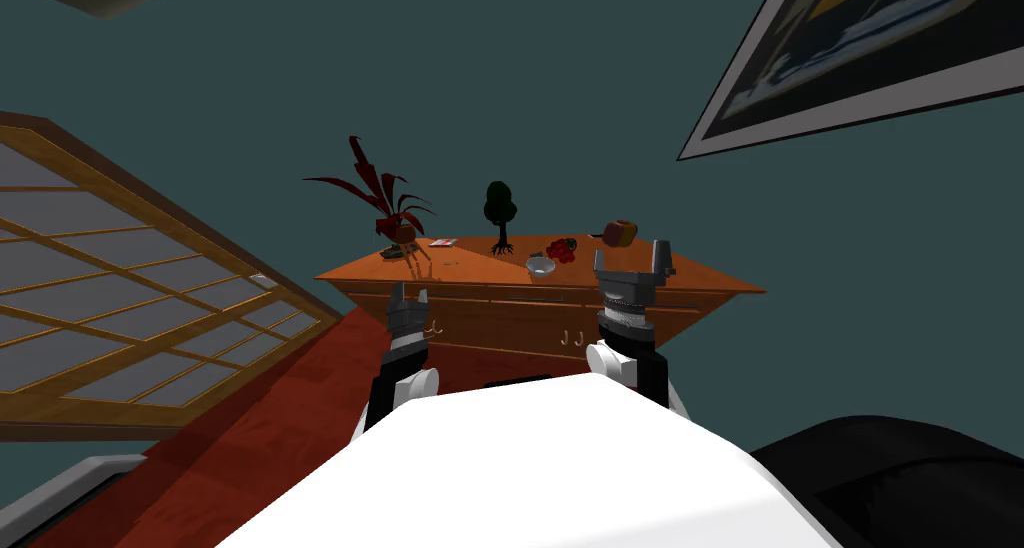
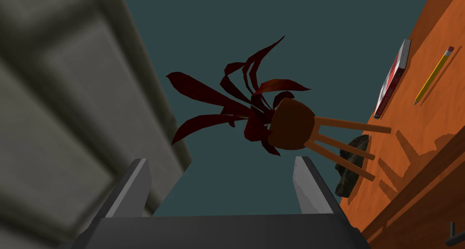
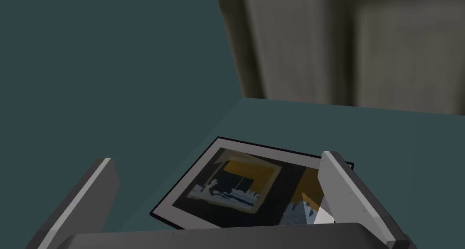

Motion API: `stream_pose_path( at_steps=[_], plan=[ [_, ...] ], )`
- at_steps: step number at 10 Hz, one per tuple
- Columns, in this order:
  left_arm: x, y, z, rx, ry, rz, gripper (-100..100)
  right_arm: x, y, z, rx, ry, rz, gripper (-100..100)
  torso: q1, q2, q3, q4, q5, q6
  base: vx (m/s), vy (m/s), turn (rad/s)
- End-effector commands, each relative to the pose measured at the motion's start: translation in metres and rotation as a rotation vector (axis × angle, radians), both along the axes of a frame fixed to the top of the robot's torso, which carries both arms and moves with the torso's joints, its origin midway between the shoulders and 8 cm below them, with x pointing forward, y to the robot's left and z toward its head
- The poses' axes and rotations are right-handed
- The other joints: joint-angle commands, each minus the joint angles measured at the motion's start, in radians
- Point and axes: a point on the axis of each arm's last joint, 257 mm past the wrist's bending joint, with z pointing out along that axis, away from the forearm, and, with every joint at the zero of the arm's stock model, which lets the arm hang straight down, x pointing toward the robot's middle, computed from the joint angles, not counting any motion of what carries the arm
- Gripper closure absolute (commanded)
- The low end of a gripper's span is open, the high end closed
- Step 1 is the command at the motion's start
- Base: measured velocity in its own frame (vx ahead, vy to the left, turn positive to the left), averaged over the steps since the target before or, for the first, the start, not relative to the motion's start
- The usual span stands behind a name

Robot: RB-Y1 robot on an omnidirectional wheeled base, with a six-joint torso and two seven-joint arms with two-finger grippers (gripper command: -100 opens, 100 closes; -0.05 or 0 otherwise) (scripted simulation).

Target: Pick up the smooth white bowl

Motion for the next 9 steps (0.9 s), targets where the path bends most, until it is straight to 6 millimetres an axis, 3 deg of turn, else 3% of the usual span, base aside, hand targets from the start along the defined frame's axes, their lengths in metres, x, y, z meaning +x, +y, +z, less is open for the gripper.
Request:
stream_pose_path(
  at_steps=[1,9],
  plan=[
    [0.0,0.0,0.0,0.0,0.0,0.0,0,0.003,0.009,0.001,-0.054,0.008,0.017,-100,0.0,0.0,0.0,0.0,0.0,0.0,-0.001,0.015,-0.029],
    [0.0,0.0,0.0,0.0,0.0,0.0,0,0.017,0.057,0.001,-0.352,0.017,0.069,-100,0.003,0.001,0.0,0.0,0.001,0.0,-0.008,0.041,-0.046]
  ],
)
